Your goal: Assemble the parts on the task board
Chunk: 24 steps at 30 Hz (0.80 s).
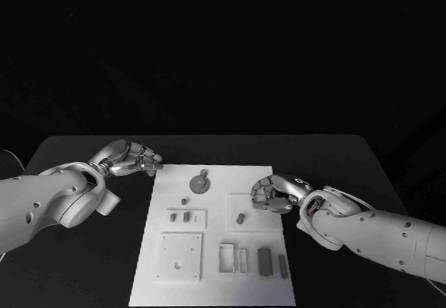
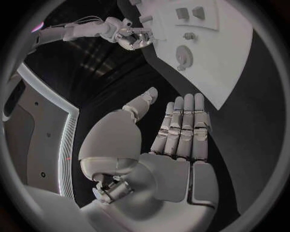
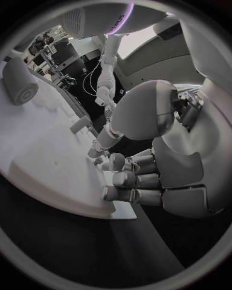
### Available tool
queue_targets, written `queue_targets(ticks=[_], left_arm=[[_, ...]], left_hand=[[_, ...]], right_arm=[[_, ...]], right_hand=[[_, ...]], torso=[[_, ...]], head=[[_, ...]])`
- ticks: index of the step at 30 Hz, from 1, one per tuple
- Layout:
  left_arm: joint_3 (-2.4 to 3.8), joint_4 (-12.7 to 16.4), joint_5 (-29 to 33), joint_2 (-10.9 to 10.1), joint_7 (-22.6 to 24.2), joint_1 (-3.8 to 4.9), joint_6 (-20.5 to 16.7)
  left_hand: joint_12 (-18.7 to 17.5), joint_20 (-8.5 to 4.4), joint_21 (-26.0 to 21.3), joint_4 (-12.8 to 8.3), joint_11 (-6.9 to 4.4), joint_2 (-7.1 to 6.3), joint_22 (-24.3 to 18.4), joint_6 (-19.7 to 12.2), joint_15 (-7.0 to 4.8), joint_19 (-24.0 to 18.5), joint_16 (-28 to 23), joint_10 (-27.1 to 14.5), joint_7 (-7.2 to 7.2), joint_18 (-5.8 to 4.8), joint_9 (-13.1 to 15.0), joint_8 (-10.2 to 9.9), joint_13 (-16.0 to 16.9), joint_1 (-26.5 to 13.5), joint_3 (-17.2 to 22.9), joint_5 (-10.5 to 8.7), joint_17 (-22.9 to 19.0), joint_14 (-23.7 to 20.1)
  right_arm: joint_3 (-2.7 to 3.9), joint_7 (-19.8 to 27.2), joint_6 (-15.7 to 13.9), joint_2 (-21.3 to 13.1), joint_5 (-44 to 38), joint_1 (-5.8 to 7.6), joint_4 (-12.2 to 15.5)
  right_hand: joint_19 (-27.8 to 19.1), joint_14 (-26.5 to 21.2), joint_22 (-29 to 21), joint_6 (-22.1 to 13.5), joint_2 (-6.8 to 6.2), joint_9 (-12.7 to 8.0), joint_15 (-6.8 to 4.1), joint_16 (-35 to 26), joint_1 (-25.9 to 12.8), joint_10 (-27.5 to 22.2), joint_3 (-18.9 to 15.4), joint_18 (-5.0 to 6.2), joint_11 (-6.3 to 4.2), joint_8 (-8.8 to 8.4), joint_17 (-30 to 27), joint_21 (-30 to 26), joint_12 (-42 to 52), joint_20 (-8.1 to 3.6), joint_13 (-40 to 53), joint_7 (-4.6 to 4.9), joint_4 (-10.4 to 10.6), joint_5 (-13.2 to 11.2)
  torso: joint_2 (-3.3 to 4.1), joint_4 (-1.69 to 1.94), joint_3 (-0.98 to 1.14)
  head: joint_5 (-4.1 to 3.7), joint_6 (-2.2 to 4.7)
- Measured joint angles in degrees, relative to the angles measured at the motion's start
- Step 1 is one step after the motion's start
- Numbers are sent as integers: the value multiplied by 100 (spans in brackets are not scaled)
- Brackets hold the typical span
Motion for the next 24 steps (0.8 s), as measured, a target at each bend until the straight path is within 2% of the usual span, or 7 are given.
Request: queue_targets(ticks=[4, 9, 17, 24], left_arm=[[0, 2, -6, 5, 0, 0, 0], [0, 2, -10, 3, 0, 0, -1], [0, 8, -13, 0, -5, 0, -2], [0, 6, -16, -11, -9, 0, -2]], left_hand=[[-23, 0, 0, 0, 0, 0, 0, 0, 0, 0, 0, 0, 0, -1, 0, 0, -1, 0, 0, 0, 1, 0], [-23, 0, 0, 0, 0, 0, 0, 0, 0, 0, -4, 0, 0, -21, 0, 0, -7, 0, 0, 0, 6, 0], [-46, 0, -22, 0, 0, 1, -6, 21, 21, 0, -22, 0, 21, -30, 0, 0, -24, 45, 0, 0, 14, -21], [-62, 0, -22, 0, 20, 1, -7, 21, 21, 0, -44, -20, 21, -39, 0, 0, -30, 45, 0, 0, 15, -21]], right_arm=[[1, 37, -24, 16, -2, -9, -27], [1, 59, -37, 20, -2, -12, -37], [0, 72, -47, 24, -2, -15, -42], [0, 77, -50, 25, -7, -17, -48]], right_hand=[[10, 0, 0, 25, 81, -3, 0, 0, 15, 9, 0, 18, -9, 0, 0, 2, 0, 9, 0, 22, 0, 7], [11, 1, 0, 88, 149, -4, 0, 0, 4, 10, 0, 20, -10, -4, 0, 0, 0, 9, 0, -3, 0, 30], [22, 56, 0, 287, 234, 58, -39, -1, 39, 29, 0, 18, -31, 115, 0, -15, 0, 18, -6, -95, 0, 29], [22, 27, 0, 382, 235, 83, -71, -1, 40, 21, 0, 18, -81, 149, 0, -14, 0, 18, -11, -175, 0, 29]], torso=[[-2, 0, 0], [-2, -3, 4], [-3, -4, 5], [-3, -5, 5]], head=[[14, 1], [15, -3], [16, -12], [21, -19]])
